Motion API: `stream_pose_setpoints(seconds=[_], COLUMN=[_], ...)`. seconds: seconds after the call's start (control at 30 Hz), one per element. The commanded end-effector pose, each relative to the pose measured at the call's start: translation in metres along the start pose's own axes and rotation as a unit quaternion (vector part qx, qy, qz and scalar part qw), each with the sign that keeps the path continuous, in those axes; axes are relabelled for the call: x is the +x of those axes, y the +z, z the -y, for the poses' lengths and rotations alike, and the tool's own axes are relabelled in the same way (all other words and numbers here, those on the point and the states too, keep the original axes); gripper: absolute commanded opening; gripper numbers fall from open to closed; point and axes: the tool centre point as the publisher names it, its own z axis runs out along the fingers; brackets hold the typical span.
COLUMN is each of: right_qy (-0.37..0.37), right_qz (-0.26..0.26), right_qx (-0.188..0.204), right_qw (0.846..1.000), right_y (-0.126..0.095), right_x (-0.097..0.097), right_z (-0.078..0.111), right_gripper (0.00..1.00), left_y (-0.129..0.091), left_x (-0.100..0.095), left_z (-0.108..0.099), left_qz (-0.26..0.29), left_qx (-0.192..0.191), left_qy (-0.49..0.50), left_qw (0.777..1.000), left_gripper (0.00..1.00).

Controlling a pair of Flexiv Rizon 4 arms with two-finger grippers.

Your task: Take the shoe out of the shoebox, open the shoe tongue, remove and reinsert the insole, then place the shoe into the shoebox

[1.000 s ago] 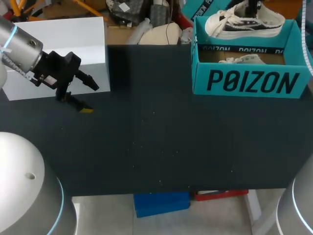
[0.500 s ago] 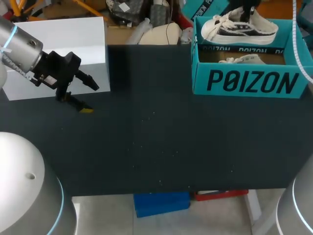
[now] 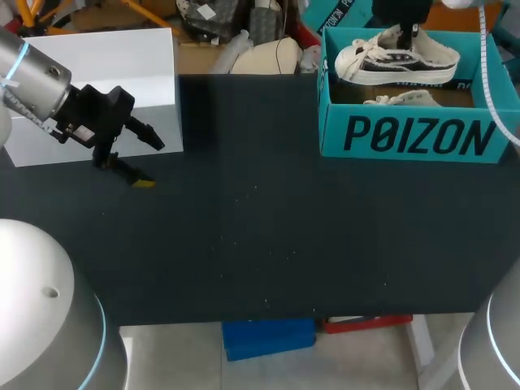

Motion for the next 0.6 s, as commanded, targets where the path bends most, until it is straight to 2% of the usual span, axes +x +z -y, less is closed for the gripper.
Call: stream_pose_setpoints(seconds=[0.03,0.3,0.6], right_qy=[0.003,0.004,0.013], right_qz=[-0.002,-0.002,-0.007], right_qx=[0.002,0.006,0.005], right_qw=[1.0,1.0,1.0], right_y=[0.01,0.029,0.049], right_x=[-0.007,-0.019,-0.02], right_z=[0.0,0.013,0.015], right_gripper=[0.0,0.0,0.0], left_y=[0.0,0.0,0.0], left_x=[0.001,0.001,0.001], left_z=[0.0,0.0,0.0], left_qz=[0.001,0.001,0.001], left_qx=[-0.001,-0.001,-0.001], left_qy=[0.0,0.0,0.0], left_qw=[1.0,1.0,1.0], left_gripper=[1.0,1.0,1.0])
